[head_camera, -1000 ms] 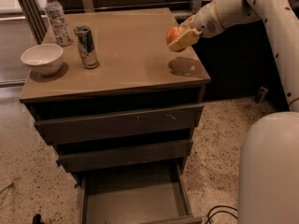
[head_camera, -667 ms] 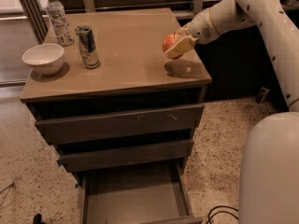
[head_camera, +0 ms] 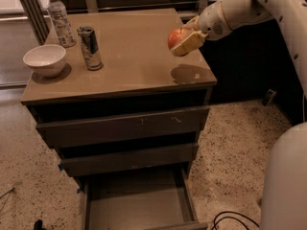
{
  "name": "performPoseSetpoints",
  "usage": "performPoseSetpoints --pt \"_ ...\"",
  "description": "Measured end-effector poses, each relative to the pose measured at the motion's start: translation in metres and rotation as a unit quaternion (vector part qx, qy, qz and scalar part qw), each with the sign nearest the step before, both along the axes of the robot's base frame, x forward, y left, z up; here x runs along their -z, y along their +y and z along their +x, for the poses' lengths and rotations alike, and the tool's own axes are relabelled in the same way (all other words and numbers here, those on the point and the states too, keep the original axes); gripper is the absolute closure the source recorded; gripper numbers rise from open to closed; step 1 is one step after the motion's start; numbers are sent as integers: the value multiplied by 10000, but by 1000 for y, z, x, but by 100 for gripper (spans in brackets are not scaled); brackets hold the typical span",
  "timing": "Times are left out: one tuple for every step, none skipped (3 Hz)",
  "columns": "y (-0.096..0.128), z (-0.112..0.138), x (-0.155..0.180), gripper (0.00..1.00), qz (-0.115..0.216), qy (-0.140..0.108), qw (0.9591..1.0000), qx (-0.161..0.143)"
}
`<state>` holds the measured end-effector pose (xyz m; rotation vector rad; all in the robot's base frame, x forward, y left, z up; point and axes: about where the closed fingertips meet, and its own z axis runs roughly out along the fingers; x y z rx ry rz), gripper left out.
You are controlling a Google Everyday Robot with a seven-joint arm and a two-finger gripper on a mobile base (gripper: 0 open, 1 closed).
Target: Place apple into bottom drawer
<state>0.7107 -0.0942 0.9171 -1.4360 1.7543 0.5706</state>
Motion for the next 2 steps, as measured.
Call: performPoseSetpoints --pt "2 -43 -33 100 189 -255 9993 -177" --pt "2 -113 -37 100 399 -22 9989 -250"
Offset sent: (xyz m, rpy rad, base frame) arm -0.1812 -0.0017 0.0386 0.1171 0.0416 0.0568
